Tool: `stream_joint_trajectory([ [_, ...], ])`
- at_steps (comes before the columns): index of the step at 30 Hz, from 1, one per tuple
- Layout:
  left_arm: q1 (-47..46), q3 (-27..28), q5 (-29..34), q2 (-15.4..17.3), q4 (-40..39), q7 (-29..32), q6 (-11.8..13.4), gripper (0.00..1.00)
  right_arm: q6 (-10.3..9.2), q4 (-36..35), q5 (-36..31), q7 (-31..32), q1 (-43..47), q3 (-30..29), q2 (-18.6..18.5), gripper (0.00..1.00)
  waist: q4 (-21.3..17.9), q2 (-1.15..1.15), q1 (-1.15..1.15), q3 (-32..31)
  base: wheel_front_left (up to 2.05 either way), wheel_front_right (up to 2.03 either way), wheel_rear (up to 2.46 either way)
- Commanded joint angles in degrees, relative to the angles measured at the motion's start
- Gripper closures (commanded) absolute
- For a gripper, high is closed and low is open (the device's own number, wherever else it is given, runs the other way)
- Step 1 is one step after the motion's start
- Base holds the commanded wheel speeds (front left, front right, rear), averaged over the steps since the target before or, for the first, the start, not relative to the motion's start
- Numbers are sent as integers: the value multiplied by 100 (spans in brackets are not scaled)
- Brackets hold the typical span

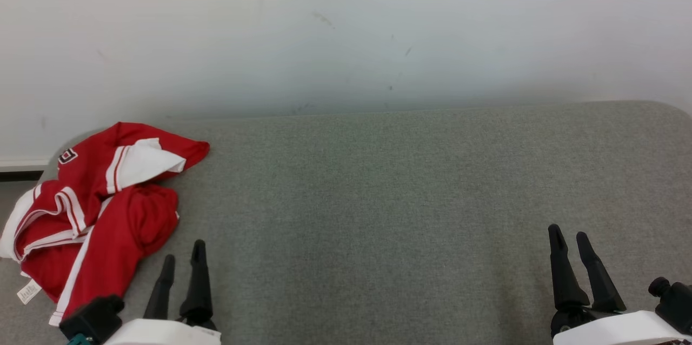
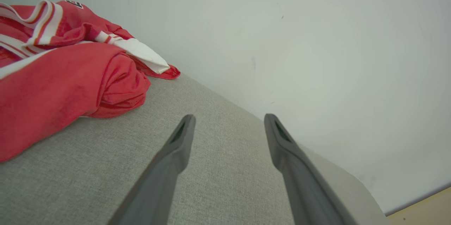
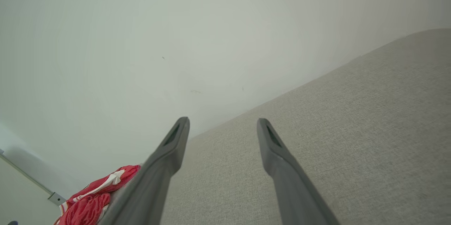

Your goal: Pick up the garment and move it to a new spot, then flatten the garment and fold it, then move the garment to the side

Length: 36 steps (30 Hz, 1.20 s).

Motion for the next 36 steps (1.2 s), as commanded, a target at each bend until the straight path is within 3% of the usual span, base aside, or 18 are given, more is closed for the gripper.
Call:
stream_joint_trajectory([
  [1,2,-37,276,51,-22,-72,19,0,-5,-9,-254,-79,-94,-15,-47,0,-1,0,0,-8,0,0,0],
  [14,40,-140,1137,64,-3,-269,134,0,-6,196,-1356,-275,-76,18,13,0,-28,0,0,-56,0,0,0],
  [36,96,-223,2149,71,58,-549,179,0,-8,337,-2258,-555,-96,89,73,0,-109,0,0,-67,0,0,0],
])
